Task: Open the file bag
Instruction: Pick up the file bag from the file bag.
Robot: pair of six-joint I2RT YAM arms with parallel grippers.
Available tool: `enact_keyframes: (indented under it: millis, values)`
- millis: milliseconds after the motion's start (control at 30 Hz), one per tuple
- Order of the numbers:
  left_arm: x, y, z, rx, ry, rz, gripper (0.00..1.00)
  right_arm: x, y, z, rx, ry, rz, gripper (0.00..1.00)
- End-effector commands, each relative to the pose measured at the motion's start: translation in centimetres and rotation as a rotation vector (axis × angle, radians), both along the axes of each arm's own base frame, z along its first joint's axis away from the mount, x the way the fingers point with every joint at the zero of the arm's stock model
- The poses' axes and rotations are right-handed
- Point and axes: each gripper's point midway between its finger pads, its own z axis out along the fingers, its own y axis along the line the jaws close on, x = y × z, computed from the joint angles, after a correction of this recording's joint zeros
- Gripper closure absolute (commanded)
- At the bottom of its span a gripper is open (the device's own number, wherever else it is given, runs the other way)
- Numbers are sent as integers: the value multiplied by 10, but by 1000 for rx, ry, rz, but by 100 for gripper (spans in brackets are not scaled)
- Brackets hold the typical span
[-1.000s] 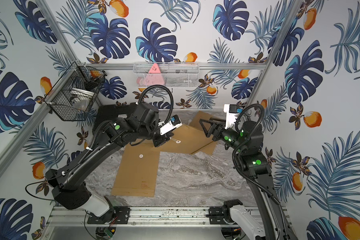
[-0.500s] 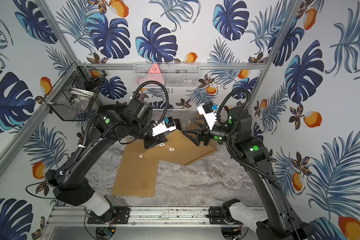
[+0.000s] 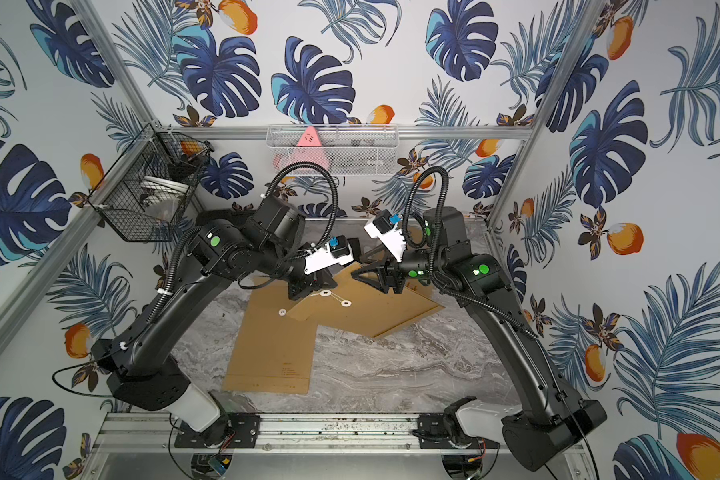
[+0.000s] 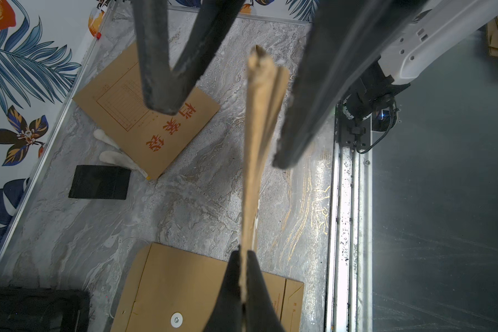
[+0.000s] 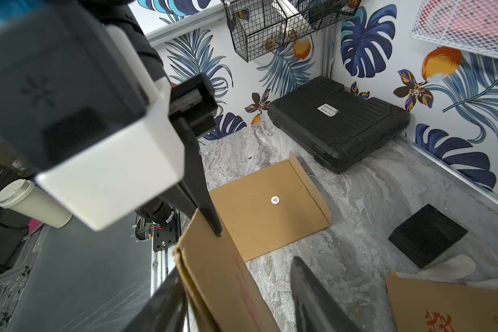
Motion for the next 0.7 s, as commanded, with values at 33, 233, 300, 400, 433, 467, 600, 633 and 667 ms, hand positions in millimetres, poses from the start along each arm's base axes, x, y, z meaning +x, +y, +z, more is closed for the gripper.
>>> enact_keyframes:
  millis: [33, 233, 300, 400, 433, 467, 600, 633, 667]
  values:
    - [-3, -2, 4, -20, -17, -36, 100, -8, 0, -3, -13, 5, 40, 63]
    - [1, -1, 9, -43, -56, -4, 100, -5, -1, -3, -4, -9, 12, 97]
    - [8, 1, 12, -74, -94, 47, 76, 4, -6, 2, 15, -33, -66, 100]
    - [24, 6, 17, -140, -142, 188, 27, 23, -16, 8, 44, -59, -225, 100]
    - [28, 8, 17, -171, -133, 254, 15, 30, -21, 10, 48, -62, -276, 100]
    - [30, 11, 16, -205, -113, 311, 6, 35, -24, 9, 46, -55, -316, 100]
    - [39, 22, -4, -276, 3, 534, 1, 48, -32, 1, 32, -13, -389, 100]
    - [37, 22, -12, -272, 41, 553, 1, 51, -34, 2, 45, -7, -400, 100]
    - [35, 22, -21, -259, 75, 566, 1, 53, -36, 3, 62, 2, -409, 100]
